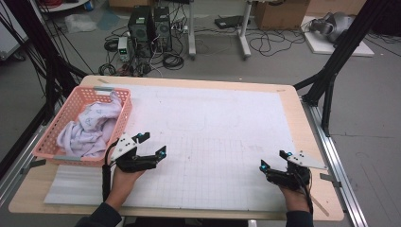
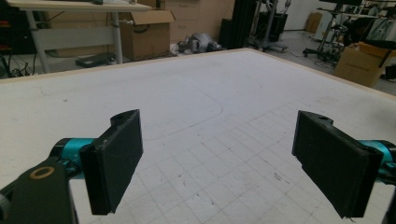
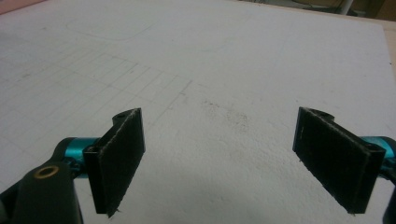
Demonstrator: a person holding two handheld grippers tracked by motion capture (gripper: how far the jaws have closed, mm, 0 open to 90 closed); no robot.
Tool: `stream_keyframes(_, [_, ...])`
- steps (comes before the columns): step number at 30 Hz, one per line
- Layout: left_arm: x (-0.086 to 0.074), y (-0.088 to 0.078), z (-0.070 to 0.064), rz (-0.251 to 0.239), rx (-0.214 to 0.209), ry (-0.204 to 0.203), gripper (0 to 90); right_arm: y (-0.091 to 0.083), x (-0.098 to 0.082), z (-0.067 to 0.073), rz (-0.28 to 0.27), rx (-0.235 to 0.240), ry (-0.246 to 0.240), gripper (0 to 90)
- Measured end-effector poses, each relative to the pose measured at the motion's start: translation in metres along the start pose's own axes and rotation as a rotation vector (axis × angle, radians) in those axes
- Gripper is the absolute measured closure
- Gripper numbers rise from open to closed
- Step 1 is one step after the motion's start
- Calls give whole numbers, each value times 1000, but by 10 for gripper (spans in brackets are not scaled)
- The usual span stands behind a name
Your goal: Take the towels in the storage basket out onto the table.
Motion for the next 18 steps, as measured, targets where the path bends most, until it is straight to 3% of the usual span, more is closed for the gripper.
stream_keyframes(8, [4,-6,-5,-10,-20,11,176,3,3,9,10,8,-35,155])
stream_keyframes(15, [6,-8,-2,1,-46,-4,200,5,3,9,7,15,-21,154])
stream_keyframes(18, [11,-10,1,-9,-39,-5,199,6,1,7,12,18,-8,155])
Point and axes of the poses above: each handheld gripper's, and its own axes: y roughly forward along the jaws, x roughly out of its top, z roughly to its left, the point moved 6 cm from there along y, roughly forward along the jaws
